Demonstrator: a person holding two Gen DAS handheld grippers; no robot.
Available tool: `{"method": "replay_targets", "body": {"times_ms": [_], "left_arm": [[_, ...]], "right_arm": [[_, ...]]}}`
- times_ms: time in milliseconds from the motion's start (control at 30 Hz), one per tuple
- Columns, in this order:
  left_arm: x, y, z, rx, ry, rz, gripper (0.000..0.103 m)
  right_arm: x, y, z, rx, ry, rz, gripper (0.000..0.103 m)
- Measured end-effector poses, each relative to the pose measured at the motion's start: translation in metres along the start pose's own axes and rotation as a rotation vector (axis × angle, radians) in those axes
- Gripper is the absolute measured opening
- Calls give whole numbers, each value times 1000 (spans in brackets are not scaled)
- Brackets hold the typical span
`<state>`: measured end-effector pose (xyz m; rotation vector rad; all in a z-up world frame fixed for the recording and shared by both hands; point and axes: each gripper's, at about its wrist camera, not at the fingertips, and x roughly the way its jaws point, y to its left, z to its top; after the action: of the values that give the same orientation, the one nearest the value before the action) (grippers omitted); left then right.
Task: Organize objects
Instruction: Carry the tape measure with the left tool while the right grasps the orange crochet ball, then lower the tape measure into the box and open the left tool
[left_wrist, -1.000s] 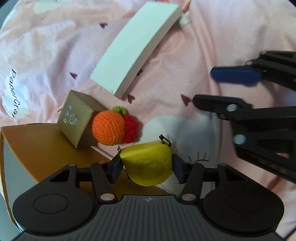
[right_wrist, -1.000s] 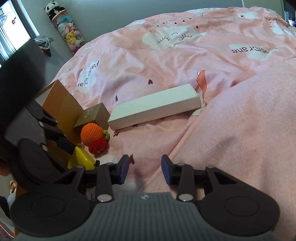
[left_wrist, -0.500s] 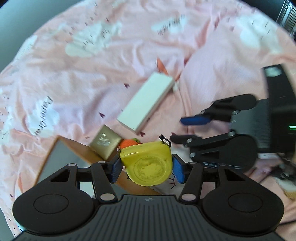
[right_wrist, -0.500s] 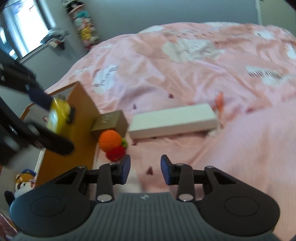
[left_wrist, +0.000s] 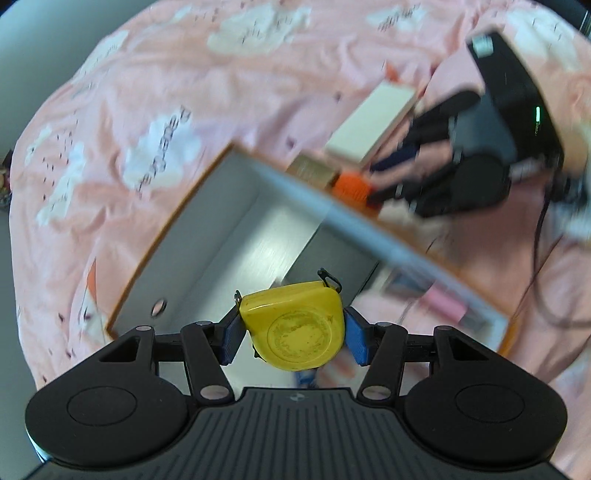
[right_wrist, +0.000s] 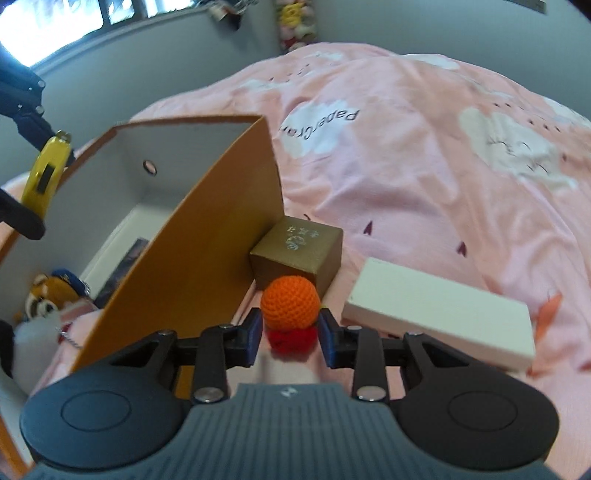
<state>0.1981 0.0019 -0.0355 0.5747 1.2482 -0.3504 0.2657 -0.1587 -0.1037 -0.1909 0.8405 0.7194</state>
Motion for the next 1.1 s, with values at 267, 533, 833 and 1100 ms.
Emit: {"method": "replay_targets", "body": {"times_ms": [267,533,833,1100], "left_arm": [[40,12,-22,177,111,29,64],[77,11,-27,330,205,-13,65],[103,11,-30,439,285,-87,65],[112,9,-33,478,322,-173,66]], "right_arm": [[29,0,13,-46,61,15,43],[28,0,15,2,59,11,42],[-15,11,20,24,-27,-12,42],[-31,21,26,2,-46,-61,42]]}}
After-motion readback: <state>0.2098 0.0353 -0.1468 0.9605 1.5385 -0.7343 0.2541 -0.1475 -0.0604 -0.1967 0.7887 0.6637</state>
